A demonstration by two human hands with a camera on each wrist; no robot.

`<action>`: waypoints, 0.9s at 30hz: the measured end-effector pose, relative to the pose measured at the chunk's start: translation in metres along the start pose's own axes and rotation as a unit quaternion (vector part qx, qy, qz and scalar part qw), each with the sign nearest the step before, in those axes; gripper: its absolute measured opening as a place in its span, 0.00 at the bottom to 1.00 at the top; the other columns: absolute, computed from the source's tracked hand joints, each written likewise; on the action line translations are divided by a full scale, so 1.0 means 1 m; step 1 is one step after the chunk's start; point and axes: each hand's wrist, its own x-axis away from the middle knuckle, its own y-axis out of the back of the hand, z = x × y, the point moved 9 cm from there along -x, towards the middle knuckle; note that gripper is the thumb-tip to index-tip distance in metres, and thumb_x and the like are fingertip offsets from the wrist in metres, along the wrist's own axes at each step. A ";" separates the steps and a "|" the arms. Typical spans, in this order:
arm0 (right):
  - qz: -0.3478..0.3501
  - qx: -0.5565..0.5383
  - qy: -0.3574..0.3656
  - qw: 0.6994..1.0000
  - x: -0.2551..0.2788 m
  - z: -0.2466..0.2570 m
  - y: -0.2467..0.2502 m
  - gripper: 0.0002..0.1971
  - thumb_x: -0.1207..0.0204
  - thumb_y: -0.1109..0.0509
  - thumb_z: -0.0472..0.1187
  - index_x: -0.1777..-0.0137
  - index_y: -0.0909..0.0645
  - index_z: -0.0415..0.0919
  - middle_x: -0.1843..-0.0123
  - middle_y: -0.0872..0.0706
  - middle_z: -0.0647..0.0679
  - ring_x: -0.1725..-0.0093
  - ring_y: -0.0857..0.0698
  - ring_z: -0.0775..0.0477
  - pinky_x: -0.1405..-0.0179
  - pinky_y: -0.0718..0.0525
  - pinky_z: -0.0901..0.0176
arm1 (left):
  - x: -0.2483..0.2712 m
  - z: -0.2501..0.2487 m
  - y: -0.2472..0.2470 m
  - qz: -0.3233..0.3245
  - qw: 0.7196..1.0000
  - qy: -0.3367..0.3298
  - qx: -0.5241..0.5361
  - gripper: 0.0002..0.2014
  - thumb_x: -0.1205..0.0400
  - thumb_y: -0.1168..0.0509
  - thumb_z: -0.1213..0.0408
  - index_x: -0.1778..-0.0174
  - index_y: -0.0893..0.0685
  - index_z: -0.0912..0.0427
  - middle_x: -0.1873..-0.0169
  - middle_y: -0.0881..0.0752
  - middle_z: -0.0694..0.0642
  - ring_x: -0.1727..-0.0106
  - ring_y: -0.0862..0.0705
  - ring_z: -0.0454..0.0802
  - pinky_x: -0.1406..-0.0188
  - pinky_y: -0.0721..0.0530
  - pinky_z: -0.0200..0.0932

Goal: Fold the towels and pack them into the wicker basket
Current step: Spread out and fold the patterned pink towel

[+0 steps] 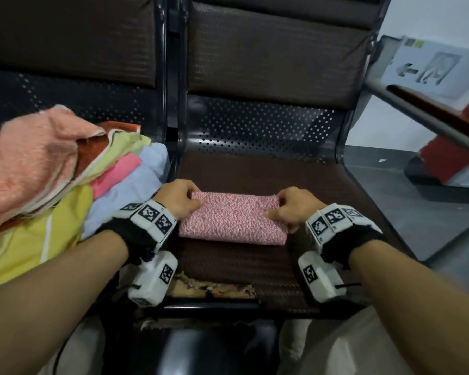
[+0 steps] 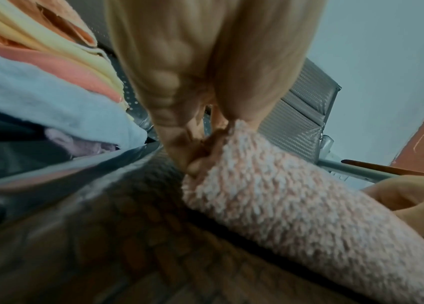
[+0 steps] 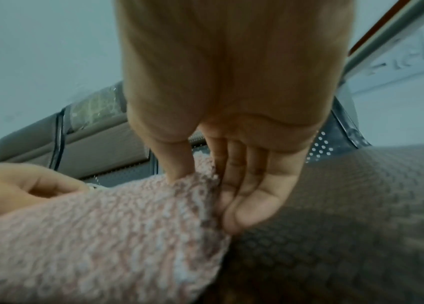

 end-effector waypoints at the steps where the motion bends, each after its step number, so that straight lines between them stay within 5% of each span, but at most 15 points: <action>1: 0.003 0.028 -0.011 1.000 -0.003 -0.004 0.002 0.18 0.30 0.24 0.56 0.58 0.19 0.41 0.67 0.13 0.48 0.78 0.15 0.54 0.79 0.19 0.63 | -0.002 0.001 -0.001 0.004 1.000 0.003 -0.001 0.11 0.23 0.29 0.60 0.45 0.15 0.56 0.49 0.13 0.56 0.46 0.15 0.53 0.45 0.21 0.43; 3: 0.032 0.042 -0.042 0.998 -0.006 -0.015 0.001 0.24 0.32 0.26 0.64 0.63 0.19 0.40 0.73 0.13 0.51 0.78 0.15 0.53 0.76 0.20 0.63 | -0.004 0.003 -0.002 0.015 1.000 0.006 0.002 0.11 0.24 0.27 0.59 0.47 0.15 0.56 0.51 0.12 0.55 0.49 0.15 0.51 0.50 0.21 0.41; 6: 0.077 0.046 -0.071 0.993 -0.007 -0.023 -0.010 0.28 0.29 0.33 0.68 0.61 0.20 0.39 0.63 0.14 0.48 0.64 0.16 0.49 0.67 0.21 0.59 | -0.002 0.007 -0.006 0.037 0.998 0.020 0.036 0.09 0.25 0.26 0.60 0.53 0.16 0.55 0.59 0.12 0.54 0.61 0.14 0.49 0.62 0.20 0.39; 8: 0.078 0.039 -0.054 0.995 -0.007 -0.018 -0.015 0.24 0.24 0.34 0.63 0.51 0.19 0.39 0.51 0.15 0.46 0.53 0.17 0.47 0.57 0.20 0.56 | 0.004 0.003 -0.008 0.034 0.999 0.013 0.026 0.07 0.25 0.26 0.59 0.54 0.16 0.54 0.65 0.14 0.51 0.67 0.16 0.46 0.69 0.22 0.36; 10: 0.071 -0.001 -0.040 0.997 -0.002 -0.010 -0.013 0.25 0.22 0.34 0.56 0.37 0.21 0.35 0.40 0.17 0.42 0.45 0.17 0.44 0.44 0.20 0.56 | 0.011 -0.004 -0.006 0.012 1.000 -0.011 -0.017 0.08 0.25 0.27 0.58 0.52 0.16 0.54 0.63 0.14 0.51 0.61 0.16 0.48 0.62 0.22 0.38; 12: 0.042 -0.030 -0.024 0.998 0.008 -0.001 0.000 0.25 0.24 0.33 0.56 0.38 0.20 0.36 0.43 0.17 0.42 0.48 0.17 0.43 0.48 0.21 0.58 | 0.019 -0.009 -0.007 0.012 0.999 -0.018 -0.036 0.11 0.24 0.27 0.57 0.49 0.16 0.54 0.56 0.12 0.54 0.52 0.15 0.51 0.53 0.20 0.42; 16: -0.077 -0.041 0.082 0.993 0.042 0.034 0.050 0.11 0.25 0.31 0.51 0.62 0.23 0.44 0.62 0.19 0.49 0.65 0.21 0.53 0.68 0.23 0.63 | 0.036 -0.035 0.003 0.017 0.997 -0.069 -0.002 0.28 0.27 0.25 0.61 0.31 0.25 0.58 0.36 0.18 0.57 0.36 0.19 0.51 0.36 0.22 0.45; 21: -0.198 -0.006 0.255 0.946 0.124 0.085 0.115 0.13 0.31 0.25 0.41 0.51 0.26 0.43 0.58 0.19 0.49 0.57 0.21 0.49 0.58 0.25 0.56 | 0.077 -0.111 0.047 -0.023 0.975 -0.204 0.092 0.55 0.36 0.19 0.56 0.18 0.47 0.51 0.20 0.39 0.52 0.20 0.40 0.48 0.23 0.38 0.44; 24: -0.217 -0.015 0.313 0.924 0.177 0.093 0.144 0.15 0.34 0.24 0.37 0.52 0.26 0.45 0.61 0.20 0.52 0.63 0.23 0.53 0.63 0.27 0.58 | 0.103 -0.160 0.069 -0.008 0.963 -0.253 0.092 0.60 0.38 0.18 0.54 0.18 0.52 0.46 0.19 0.40 0.50 0.20 0.41 0.46 0.24 0.38 0.44; 27: -0.224 -0.095 0.330 0.912 0.218 0.078 0.168 0.14 0.38 0.25 0.35 0.56 0.25 0.49 0.67 0.21 0.55 0.69 0.24 0.58 0.66 0.27 0.60 | 0.127 -0.204 0.074 0.060 0.953 -0.275 0.110 0.45 0.37 0.18 0.59 0.25 0.32 0.48 0.33 0.20 0.48 0.33 0.21 0.42 0.32 0.22 0.48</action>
